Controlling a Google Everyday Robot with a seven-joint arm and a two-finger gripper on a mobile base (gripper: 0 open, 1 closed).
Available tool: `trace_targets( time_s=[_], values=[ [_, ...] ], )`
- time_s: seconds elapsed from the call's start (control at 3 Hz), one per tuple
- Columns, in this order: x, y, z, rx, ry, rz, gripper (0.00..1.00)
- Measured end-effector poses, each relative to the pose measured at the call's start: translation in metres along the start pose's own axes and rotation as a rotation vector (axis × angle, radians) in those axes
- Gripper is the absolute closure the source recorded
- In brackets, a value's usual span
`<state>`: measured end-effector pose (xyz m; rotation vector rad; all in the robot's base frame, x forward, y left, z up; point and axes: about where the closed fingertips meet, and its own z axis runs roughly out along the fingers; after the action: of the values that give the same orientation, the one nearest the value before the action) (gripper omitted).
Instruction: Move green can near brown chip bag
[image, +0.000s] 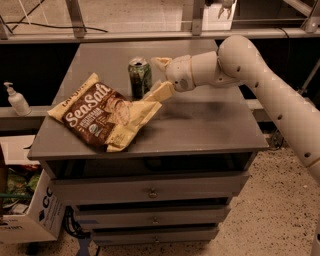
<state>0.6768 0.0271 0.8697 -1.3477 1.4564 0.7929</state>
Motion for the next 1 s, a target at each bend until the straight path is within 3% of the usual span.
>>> trace_targets(
  time_s=[0.33, 1.0],
  values=[
    [0.002, -0.003, -0.004, 0.007, 0.01, 0.001, 0.0],
    [0.009, -0.031, -0.055, 0.141, -0.023, 0.066, 0.0]
  ],
)
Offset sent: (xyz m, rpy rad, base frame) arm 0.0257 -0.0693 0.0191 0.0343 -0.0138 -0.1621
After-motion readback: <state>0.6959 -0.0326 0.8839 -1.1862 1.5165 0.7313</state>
